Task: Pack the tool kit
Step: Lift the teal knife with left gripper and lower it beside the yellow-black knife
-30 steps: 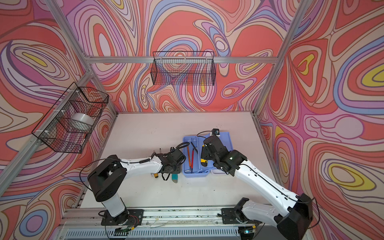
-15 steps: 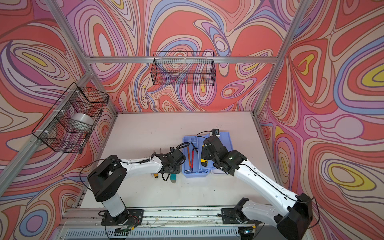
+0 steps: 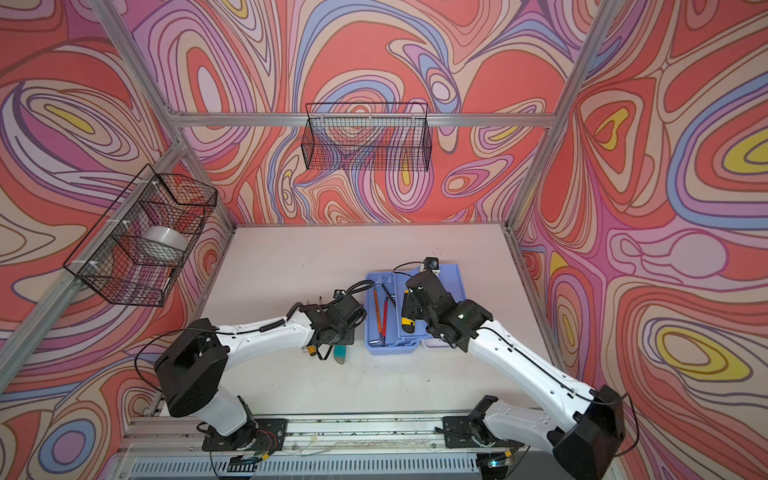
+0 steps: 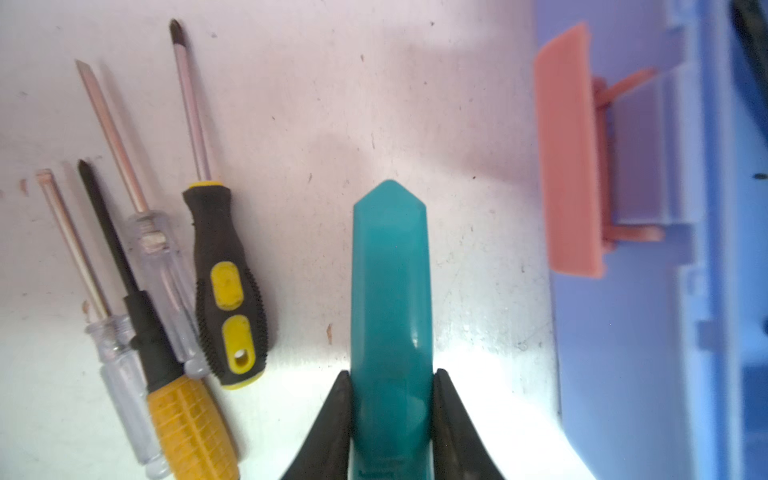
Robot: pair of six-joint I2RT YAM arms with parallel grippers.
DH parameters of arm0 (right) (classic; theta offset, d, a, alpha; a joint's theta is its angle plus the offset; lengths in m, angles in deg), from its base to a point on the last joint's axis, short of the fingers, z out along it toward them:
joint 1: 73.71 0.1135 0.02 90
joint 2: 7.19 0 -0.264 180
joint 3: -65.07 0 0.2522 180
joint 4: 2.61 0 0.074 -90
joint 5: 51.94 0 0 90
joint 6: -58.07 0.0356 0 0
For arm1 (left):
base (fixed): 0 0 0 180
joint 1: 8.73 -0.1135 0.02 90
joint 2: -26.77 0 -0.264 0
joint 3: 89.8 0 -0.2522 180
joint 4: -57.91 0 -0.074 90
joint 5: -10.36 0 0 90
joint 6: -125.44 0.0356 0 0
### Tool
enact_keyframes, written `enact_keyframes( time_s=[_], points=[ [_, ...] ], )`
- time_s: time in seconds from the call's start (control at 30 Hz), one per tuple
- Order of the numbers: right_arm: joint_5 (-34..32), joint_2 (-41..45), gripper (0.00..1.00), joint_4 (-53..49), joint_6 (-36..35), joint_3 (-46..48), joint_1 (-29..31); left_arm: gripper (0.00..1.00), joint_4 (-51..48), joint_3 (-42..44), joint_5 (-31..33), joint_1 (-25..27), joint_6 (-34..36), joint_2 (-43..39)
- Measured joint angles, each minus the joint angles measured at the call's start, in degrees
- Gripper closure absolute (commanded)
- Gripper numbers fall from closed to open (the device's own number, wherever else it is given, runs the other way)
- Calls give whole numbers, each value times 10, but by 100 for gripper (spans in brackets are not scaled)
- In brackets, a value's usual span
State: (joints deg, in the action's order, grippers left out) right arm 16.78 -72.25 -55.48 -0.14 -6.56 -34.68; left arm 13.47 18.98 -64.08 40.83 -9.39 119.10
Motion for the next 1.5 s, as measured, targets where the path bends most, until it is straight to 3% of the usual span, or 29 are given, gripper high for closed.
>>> enact_keyframes(
  time_s=[0.33, 0.5, 1.1, 1.5],
  points=[
    [-14, 2, 51, -14, -4, -11, -11, 78, -45, -41, -2, 0, 7, -91],
    [-20, 7, 50, -16, -10, -18, -21, 78, -44, -95, -29, 2, 13, -97],
    [-34, 67, 50, -54, -22, -31, -46, 78, 8, -318, -129, 36, -3, 103],
    [-38, 92, 50, -62, -26, -24, -53, 79, 24, -385, -154, 45, -28, 188]
  ],
)
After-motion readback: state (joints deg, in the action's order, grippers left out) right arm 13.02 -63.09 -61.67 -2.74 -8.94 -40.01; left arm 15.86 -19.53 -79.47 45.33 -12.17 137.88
